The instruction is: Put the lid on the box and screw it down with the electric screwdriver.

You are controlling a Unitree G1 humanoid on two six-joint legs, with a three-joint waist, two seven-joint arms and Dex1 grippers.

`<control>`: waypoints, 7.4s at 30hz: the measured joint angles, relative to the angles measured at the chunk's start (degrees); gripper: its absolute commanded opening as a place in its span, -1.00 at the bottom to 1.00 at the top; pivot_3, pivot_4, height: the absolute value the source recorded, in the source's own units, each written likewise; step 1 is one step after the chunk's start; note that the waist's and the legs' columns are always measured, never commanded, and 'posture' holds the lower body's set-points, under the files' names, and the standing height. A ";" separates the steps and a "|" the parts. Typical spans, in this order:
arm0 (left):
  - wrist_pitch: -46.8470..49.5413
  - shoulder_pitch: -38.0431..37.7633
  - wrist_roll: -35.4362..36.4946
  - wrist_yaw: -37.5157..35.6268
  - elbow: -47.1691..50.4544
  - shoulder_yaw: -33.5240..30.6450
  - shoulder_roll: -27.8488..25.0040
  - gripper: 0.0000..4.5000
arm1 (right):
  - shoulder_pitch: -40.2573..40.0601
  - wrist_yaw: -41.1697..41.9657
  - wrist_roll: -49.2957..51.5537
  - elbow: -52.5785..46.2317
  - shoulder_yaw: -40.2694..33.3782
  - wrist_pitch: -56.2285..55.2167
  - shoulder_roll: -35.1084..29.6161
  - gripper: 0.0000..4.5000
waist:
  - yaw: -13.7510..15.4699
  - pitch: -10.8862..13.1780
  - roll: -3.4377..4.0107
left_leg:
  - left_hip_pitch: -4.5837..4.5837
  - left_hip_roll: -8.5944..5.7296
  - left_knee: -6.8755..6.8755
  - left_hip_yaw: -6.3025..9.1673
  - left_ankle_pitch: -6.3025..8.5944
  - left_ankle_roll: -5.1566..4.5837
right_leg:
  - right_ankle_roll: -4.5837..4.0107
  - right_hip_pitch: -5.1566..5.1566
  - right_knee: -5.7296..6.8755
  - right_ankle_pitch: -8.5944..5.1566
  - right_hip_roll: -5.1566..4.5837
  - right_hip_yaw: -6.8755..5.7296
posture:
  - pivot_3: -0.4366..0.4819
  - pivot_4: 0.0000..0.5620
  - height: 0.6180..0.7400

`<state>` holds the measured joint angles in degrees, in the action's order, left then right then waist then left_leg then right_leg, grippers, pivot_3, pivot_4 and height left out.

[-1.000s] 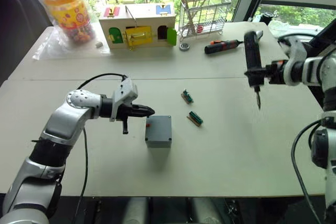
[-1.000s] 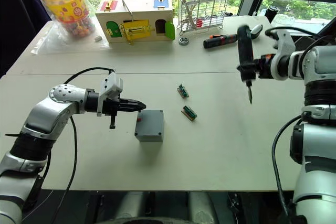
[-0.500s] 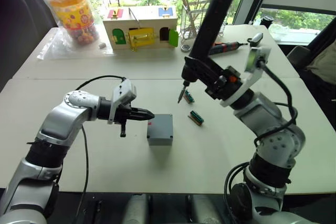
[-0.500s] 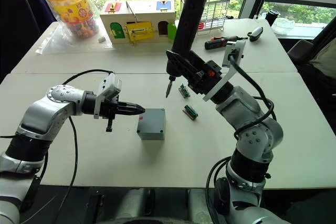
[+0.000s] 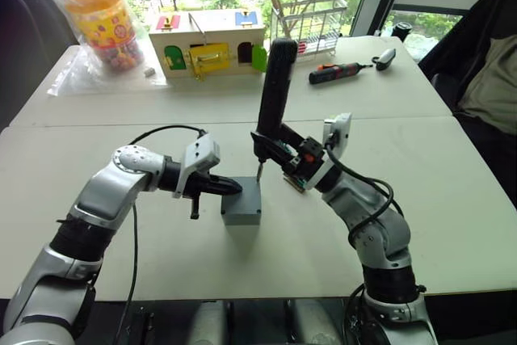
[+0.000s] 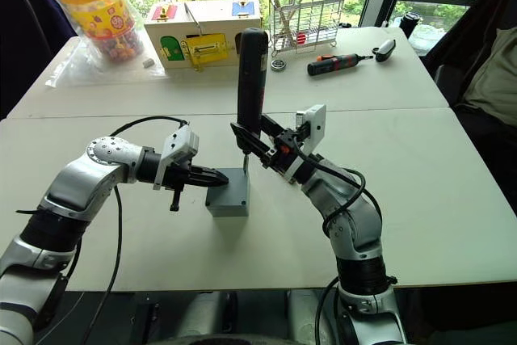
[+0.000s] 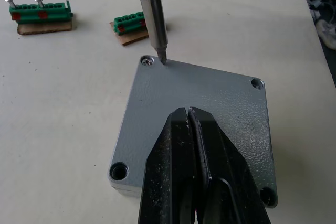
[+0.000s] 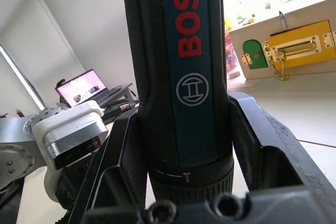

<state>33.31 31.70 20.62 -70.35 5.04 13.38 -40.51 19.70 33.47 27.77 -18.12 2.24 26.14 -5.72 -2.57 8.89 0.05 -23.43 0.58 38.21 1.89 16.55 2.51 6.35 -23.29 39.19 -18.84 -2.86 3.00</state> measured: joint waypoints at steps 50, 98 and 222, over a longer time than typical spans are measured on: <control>-3.46 -0.65 -2.89 0.67 -0.32 1.17 0.02 -1.00 | -2.57 0.80 -5.74 3.69 6.94 -11.76 -3.93 -0.20 | 0.07 -0.16 -0.10 | 1.08 0.05 -0.18 0.00 0.17 -0.27 | -0.04 1.10 -0.20 -0.04 0.06 0.01 | -0.05 -0.47 0.94; -0.99 -3.95 -0.25 2.85 0.66 -1.23 2.50 -1.00 | 6.09 -10.11 8.81 -3.45 -3.77 13.13 -11.29 -0.20 | 0.63 -0.64 -0.27 | 1.56 0.25 -0.88 0.12 0.43 -0.68 | -0.36 1.67 -1.02 -0.27 -0.27 -0.10 | -0.05 -0.47 0.94; -3.78 -9.49 -4.46 6.81 -3.24 -1.41 3.67 -1.00 | 2.81 14.62 -2.81 -4.38 17.38 21.01 -33.54 0.97 | 1.78 -0.01 0.02 | 0.14 0.09 0.14 0.06 0.42 -0.74 | 0.06 0.60 -0.74 0.01 -0.08 -0.12 | -0.05 -0.47 0.94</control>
<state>29.53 22.21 16.16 -63.54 1.80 11.97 -36.84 22.52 48.08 24.97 -22.50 19.62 47.15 -39.26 -0.79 8.87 0.07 -23.30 0.67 38.35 1.95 16.97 1.77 6.41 -22.69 38.45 -18.83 -2.94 2.88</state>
